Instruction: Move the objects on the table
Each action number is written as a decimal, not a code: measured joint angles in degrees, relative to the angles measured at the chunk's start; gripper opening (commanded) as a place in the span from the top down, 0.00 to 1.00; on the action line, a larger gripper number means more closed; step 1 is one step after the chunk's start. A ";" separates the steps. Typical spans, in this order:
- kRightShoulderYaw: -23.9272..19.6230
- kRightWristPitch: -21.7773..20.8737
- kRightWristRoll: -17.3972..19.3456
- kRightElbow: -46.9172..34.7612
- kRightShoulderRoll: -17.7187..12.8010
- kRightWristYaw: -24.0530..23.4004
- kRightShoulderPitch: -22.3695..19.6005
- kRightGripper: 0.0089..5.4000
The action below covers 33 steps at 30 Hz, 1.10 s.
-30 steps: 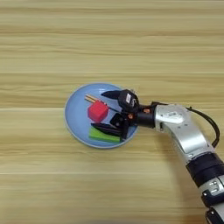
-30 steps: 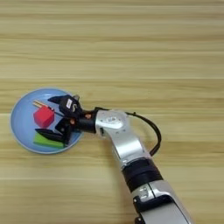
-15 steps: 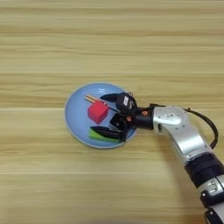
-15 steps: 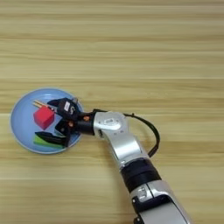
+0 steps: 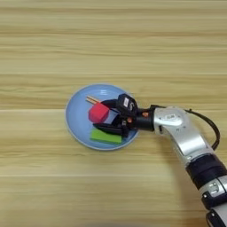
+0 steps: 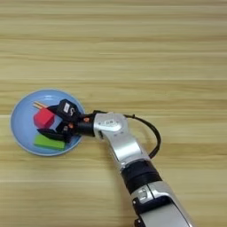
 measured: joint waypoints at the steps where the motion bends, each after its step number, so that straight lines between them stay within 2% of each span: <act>1: 0.00 0.01 -0.05 0.04 0.02 -0.03 -0.10 0.43; 5: 0.00 0.03 -0.45 0.56 0.24 -0.71 -0.49 0.54; 7: 0.00 0.03 -0.57 0.56 0.36 -0.75 -0.54 0.56; 19: -0.01 0.02 -0.62 0.93 0.55 -0.78 -0.84 0.56; 23: -0.47 1.30 0.37 -1.08 0.55 -0.50 -0.95 0.56; 26: -2.56 2.50 1.89 -2.55 0.38 -0.51 -3.54 0.56; 29: -3.81 2.84 2.80 -2.37 0.27 -0.70 -4.17 0.56; 33: -6.52 3.06 3.15 -0.87 -0.52 -1.37 -7.40 0.56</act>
